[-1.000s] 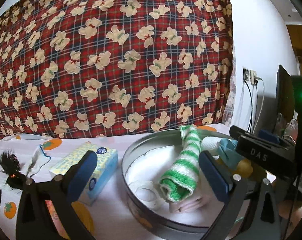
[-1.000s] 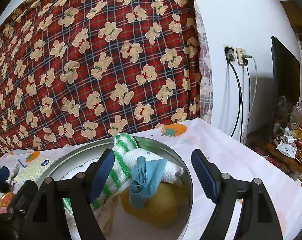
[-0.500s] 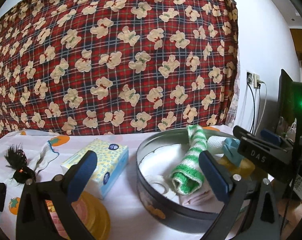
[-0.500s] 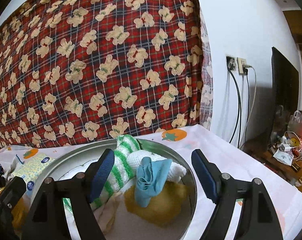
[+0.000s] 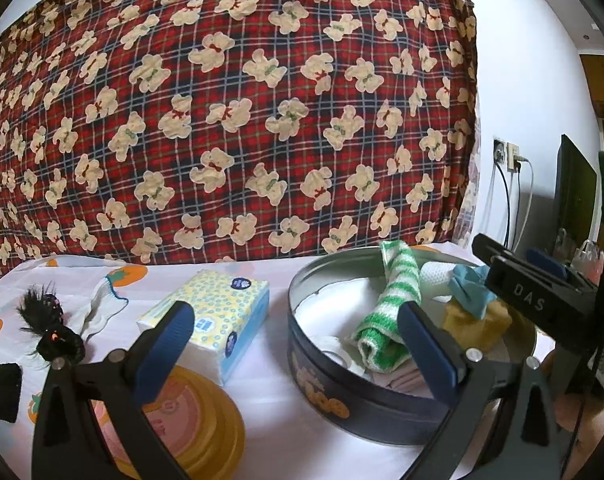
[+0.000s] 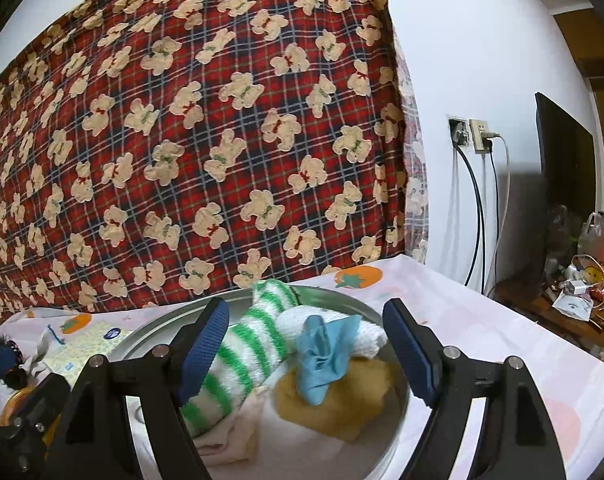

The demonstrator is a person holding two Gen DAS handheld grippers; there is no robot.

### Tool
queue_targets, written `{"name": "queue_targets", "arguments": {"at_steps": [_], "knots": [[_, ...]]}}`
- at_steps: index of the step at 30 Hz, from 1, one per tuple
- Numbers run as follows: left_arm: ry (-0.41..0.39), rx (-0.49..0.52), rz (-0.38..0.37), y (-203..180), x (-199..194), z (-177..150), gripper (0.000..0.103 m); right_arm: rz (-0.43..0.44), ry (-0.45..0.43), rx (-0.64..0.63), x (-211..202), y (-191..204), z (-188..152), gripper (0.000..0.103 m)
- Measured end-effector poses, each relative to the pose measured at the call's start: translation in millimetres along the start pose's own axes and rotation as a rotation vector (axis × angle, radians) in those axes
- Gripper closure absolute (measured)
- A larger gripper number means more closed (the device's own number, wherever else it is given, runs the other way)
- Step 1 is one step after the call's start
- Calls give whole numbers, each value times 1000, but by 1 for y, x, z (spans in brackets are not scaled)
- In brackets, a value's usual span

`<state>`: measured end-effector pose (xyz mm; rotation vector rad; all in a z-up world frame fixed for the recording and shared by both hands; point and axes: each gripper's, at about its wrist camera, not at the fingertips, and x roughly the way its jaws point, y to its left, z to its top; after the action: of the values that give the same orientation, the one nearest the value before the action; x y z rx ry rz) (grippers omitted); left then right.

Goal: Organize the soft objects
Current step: 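Lift both open grippers up out of the tin, then move both open grippers from the tin toward the black fuzzy pouch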

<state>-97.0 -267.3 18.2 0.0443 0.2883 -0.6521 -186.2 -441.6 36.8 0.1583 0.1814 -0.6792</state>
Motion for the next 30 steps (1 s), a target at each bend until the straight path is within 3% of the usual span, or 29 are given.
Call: {"name": "queue_targets", "arguments": {"at_steps": [5, 17, 30], "knots": [[-2, 1, 1, 9, -9, -6, 0, 18, -19, -59, -9, 17, -3, 22], [-15, -10, 7, 36, -29, -8, 0, 7, -80, -14, -36, 23, -7, 22], [-11, -52, 31, 72, -43, -12, 0, 68, -47, 14, -47, 49, -15, 22]]}}
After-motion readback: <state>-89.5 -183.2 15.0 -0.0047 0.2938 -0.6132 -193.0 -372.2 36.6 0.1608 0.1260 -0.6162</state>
